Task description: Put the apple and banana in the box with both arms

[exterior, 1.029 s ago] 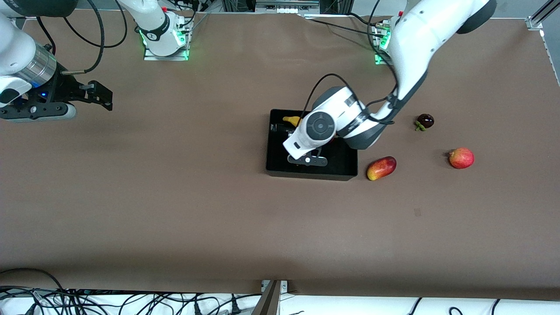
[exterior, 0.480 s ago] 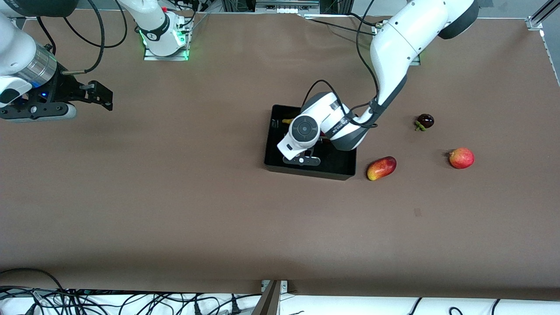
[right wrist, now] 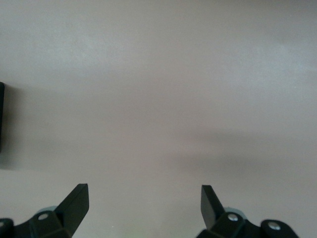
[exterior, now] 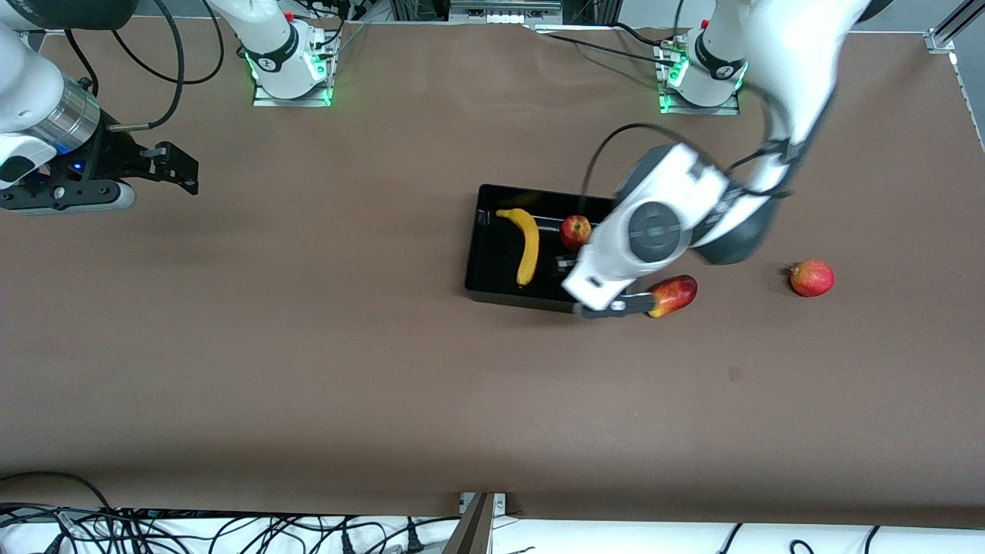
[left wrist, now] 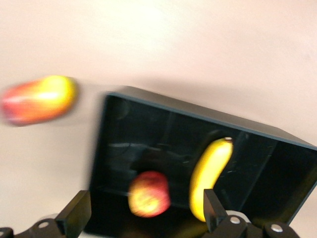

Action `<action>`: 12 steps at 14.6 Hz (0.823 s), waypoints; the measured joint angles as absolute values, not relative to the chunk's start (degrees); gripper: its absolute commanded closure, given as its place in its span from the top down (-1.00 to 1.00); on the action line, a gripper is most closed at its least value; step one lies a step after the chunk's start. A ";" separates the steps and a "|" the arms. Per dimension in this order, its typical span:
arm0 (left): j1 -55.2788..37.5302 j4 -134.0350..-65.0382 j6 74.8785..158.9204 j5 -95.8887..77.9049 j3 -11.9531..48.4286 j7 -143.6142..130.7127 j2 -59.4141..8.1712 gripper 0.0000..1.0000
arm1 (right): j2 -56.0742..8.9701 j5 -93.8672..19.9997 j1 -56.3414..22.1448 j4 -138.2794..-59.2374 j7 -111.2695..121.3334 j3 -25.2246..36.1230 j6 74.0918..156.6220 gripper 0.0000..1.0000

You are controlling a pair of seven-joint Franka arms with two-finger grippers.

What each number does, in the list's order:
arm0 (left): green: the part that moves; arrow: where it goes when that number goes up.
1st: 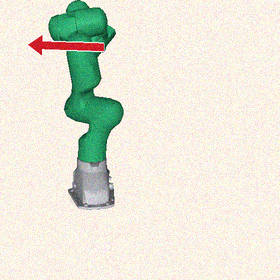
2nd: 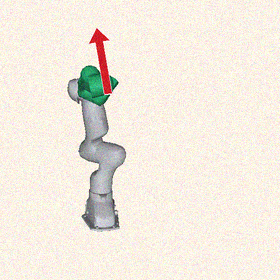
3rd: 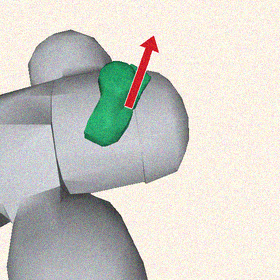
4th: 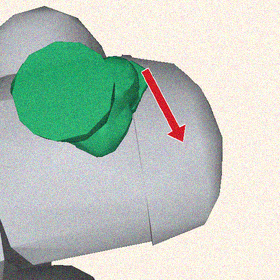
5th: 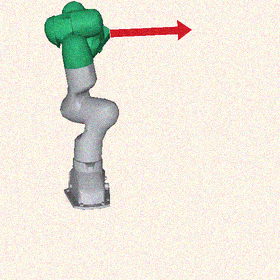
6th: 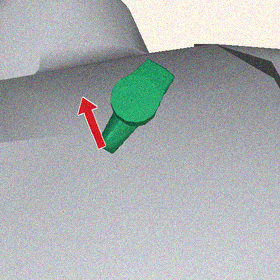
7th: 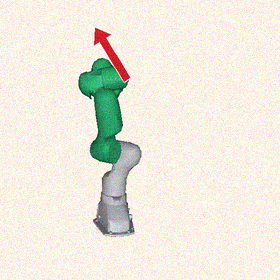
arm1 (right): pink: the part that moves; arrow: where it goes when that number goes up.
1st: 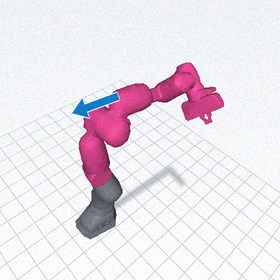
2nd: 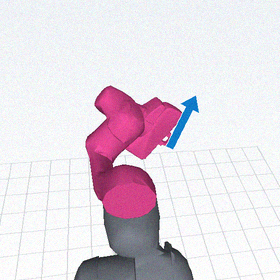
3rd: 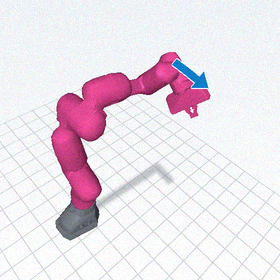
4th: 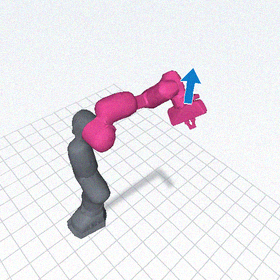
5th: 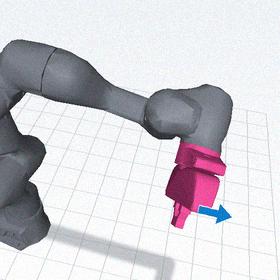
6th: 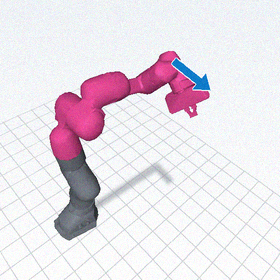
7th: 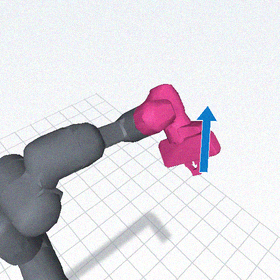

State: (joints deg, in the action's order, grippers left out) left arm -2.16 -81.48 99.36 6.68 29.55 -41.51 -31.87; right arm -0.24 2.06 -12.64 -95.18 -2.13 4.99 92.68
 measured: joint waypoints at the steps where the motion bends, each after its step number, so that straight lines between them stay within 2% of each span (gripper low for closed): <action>1: -0.39 -81.25 96.25 6.67 29.44 -39.11 -29.52 1.00 | -0.24 2.06 -12.64 -95.18 -2.13 4.99 92.68 1.00; 5: 7.61 -78.53 85.28 6.66 28.21 -22.04 -24.26 1.00 | -0.25 2.06 -12.67 -95.19 -2.13 4.99 92.68 1.00; 9: 6.49 -78.14 84.94 3.09 14.73 -4.19 -17.34 1.00 | -0.25 2.06 -12.68 -95.18 -2.13 4.98 92.68 1.00; 12: 0.94 -82.41 88.70 1.76 5.37 -1.74 -10.28 1.00 | -0.25 2.06 -12.68 -95.18 -2.13 4.98 92.68 1.00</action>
